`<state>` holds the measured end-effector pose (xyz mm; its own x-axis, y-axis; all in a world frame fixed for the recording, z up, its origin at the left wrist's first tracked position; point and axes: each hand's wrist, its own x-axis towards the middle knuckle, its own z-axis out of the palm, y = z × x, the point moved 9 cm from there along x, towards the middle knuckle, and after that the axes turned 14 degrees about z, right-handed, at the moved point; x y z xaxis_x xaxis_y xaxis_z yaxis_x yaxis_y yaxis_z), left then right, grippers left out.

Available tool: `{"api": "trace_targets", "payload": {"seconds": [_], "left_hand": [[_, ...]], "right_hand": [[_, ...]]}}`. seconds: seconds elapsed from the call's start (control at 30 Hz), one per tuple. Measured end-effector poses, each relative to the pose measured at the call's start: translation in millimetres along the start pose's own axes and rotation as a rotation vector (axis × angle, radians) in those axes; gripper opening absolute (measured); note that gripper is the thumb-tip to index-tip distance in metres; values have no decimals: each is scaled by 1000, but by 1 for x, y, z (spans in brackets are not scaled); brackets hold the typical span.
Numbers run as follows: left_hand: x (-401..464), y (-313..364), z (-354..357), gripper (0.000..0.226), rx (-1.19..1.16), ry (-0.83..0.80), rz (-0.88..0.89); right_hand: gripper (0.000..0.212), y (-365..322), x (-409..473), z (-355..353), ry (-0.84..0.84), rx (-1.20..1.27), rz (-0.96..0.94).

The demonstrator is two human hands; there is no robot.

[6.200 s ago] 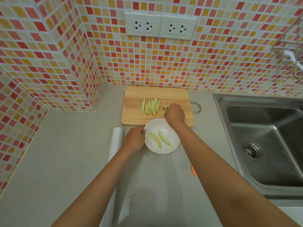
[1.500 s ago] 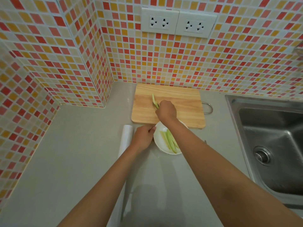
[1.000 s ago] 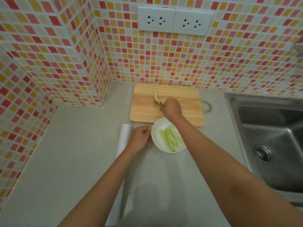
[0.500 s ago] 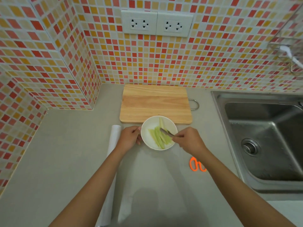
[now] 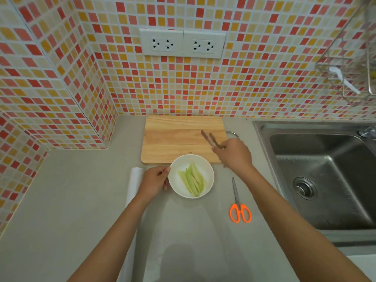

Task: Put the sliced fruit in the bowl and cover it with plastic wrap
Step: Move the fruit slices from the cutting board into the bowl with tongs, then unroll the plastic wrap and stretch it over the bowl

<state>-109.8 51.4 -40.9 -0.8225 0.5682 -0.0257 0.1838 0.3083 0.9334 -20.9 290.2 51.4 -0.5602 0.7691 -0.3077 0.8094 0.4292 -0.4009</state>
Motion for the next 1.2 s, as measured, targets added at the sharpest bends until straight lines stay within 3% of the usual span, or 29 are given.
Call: {"api": "trace_targets", "payload": {"seconds": [0.3, 0.6, 0.83, 0.9, 1.07, 1.2], "left_hand": [[4, -10, 0, 32, 18, -31, -5], [3, -16, -3, 25, 22, -25, -10], [0, -10, 1, 32, 35, -37, -5], [-2, -9, 1, 31, 23, -43, -10], [-9, -2, 4, 34, 36, -58, -1], [-18, 7, 5, 34, 73, -70, 29]], "right_hand": [[27, -5, 89, 43, 160, -151, 113], [38, 6, 104, 66, 158, -184, 129], [41, 6, 79, 42, 171, -40, 74], [44, 17, 57, 43, 116, 52, 47], [44, 44, -7, 84, -256, 216, -8], [42, 53, -28, 86, -214, 252, -13]]}}
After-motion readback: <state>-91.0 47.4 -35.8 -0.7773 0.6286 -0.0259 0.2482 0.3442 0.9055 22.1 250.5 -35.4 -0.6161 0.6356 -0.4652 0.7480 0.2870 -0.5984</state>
